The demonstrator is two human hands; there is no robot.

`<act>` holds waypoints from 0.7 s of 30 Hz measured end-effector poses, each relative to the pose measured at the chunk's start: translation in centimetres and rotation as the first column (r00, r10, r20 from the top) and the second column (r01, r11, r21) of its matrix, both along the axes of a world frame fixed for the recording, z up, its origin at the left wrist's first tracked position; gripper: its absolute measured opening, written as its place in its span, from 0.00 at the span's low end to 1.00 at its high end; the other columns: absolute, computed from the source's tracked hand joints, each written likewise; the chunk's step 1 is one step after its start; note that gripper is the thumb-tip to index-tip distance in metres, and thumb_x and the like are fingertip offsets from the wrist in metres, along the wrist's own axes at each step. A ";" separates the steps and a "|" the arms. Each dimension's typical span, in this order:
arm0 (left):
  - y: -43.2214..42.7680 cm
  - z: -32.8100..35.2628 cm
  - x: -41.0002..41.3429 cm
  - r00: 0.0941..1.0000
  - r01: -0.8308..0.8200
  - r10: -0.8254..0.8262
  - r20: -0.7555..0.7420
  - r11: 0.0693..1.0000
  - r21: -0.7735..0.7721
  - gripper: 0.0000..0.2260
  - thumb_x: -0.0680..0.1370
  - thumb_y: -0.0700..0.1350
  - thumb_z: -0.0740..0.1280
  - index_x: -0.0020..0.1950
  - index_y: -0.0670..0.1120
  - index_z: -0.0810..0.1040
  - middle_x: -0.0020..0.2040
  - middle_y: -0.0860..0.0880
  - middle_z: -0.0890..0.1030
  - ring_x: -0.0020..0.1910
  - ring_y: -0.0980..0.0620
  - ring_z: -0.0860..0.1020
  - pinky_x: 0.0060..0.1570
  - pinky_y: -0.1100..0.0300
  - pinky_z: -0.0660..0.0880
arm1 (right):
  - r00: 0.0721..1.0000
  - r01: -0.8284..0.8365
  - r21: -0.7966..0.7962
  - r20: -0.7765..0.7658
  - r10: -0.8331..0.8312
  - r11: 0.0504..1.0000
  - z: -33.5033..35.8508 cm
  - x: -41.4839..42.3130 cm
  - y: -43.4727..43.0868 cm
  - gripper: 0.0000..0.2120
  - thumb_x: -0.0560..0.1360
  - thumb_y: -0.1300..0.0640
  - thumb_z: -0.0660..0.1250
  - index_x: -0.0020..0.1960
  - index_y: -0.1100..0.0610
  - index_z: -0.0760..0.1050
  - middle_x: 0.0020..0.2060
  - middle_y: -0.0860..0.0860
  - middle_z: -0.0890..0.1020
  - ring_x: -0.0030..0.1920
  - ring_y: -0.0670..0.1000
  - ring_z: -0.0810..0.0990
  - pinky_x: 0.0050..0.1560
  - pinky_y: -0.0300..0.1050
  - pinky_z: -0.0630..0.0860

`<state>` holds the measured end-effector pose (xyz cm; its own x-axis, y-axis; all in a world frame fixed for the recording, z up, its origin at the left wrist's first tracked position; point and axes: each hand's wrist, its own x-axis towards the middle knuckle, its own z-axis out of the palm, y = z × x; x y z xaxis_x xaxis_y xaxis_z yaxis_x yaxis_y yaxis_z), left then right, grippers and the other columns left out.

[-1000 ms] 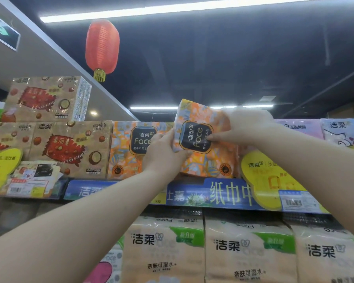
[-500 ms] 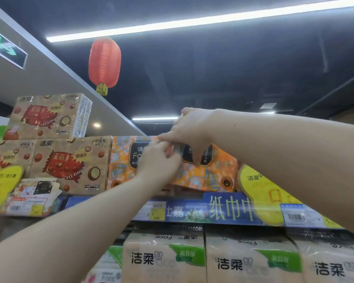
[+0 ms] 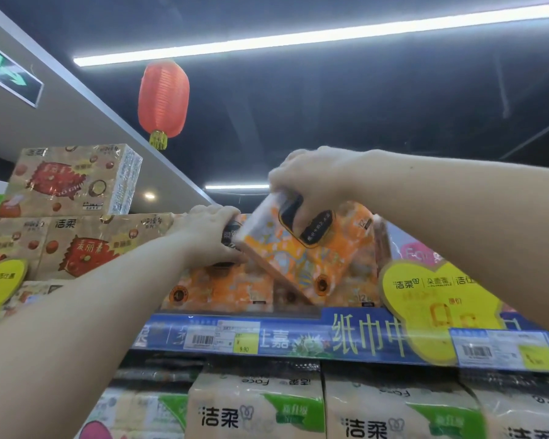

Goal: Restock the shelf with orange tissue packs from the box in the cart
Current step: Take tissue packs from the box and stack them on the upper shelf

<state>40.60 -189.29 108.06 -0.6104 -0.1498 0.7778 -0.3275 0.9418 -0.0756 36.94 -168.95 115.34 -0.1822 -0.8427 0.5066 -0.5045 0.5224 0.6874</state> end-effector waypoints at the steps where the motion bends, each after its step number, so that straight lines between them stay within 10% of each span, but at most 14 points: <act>1: 0.1 0.0 0.0 1.000 0.003 -0.003 -0.006 1.000 0.002 0.36 0.68 0.66 0.69 0.71 0.57 0.61 0.69 0.53 0.68 0.69 0.48 0.64 0.63 0.49 0.65 | 0.998 -0.026 -0.078 0.063 0.031 0.997 0.2 -0.2 0.2 0.30 0.63 0.38 0.75 0.60 0.48 0.69 0.50 0.44 0.73 0.59 0.51 0.72 0.50 0.48 0.72; 21: -0.2 -0.1 -0.7 1.000 0.008 -0.009 -0.030 1.000 -0.019 0.37 0.68 0.65 0.70 0.72 0.55 0.60 0.68 0.51 0.68 0.68 0.47 0.65 0.65 0.47 0.63 | 0.979 0.001 -0.377 0.190 0.076 0.926 -1.0 -2.9 1.3 0.30 0.63 0.34 0.72 0.59 0.49 0.73 0.45 0.44 0.74 0.46 0.50 0.72 0.43 0.44 0.66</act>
